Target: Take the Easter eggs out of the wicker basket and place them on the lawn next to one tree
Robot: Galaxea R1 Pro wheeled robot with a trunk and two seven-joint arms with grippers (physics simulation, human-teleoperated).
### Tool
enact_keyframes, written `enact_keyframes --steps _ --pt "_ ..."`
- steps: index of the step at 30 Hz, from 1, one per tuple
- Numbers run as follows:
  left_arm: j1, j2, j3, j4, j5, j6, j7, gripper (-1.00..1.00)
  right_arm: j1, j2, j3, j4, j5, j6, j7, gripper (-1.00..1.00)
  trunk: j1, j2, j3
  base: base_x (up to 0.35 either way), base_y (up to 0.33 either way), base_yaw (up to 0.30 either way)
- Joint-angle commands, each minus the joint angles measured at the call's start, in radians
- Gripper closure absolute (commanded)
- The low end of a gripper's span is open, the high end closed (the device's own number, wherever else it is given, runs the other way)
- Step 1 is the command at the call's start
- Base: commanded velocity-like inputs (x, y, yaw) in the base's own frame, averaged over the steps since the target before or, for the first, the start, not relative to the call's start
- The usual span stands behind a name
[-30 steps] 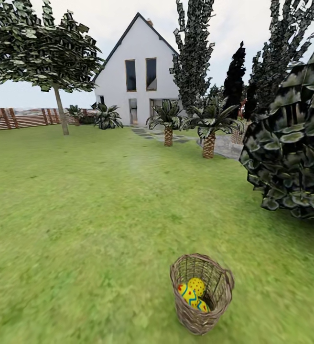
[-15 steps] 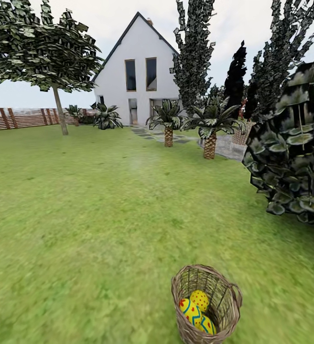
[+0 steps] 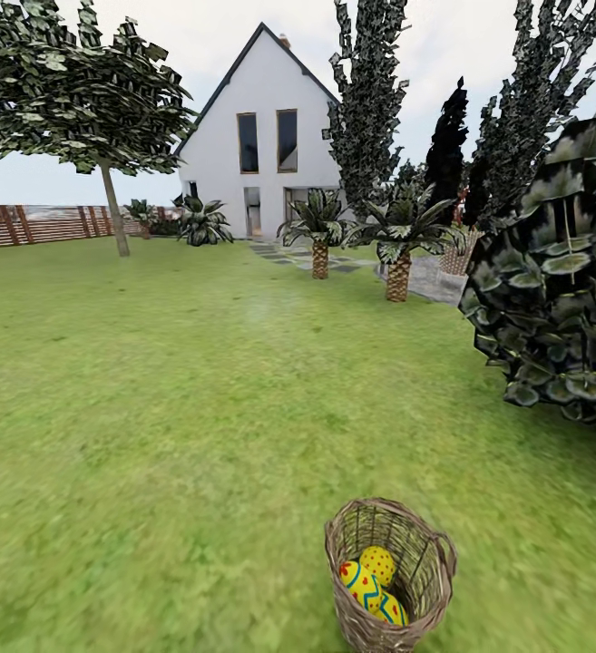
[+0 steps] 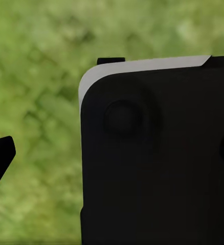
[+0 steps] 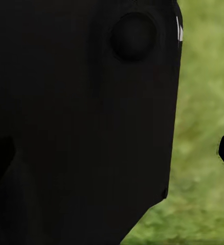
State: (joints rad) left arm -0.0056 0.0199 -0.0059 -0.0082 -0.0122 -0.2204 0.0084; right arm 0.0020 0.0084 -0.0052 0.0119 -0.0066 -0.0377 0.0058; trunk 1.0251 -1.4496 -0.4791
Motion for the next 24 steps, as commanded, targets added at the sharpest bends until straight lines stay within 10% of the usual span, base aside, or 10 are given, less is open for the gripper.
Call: enact_keyframes --steps 1,24 --pt "0.0 0.0 0.0 0.001 -0.001 -0.003 0.001 -1.0 0.0 -0.004 -0.001 -0.001 0.001 -0.004 -0.002 -1.0 0.0 0.0 -0.001 -0.019 0.0 0.0" --pt "0.0 0.0 0.0 0.001 0.0 -0.016 0.002 -1.0 0.0 -0.008 0.003 -0.001 0.004 -0.005 -0.005 -1.0 0.0 0.0 -0.001 -0.002 -0.04 0.0"
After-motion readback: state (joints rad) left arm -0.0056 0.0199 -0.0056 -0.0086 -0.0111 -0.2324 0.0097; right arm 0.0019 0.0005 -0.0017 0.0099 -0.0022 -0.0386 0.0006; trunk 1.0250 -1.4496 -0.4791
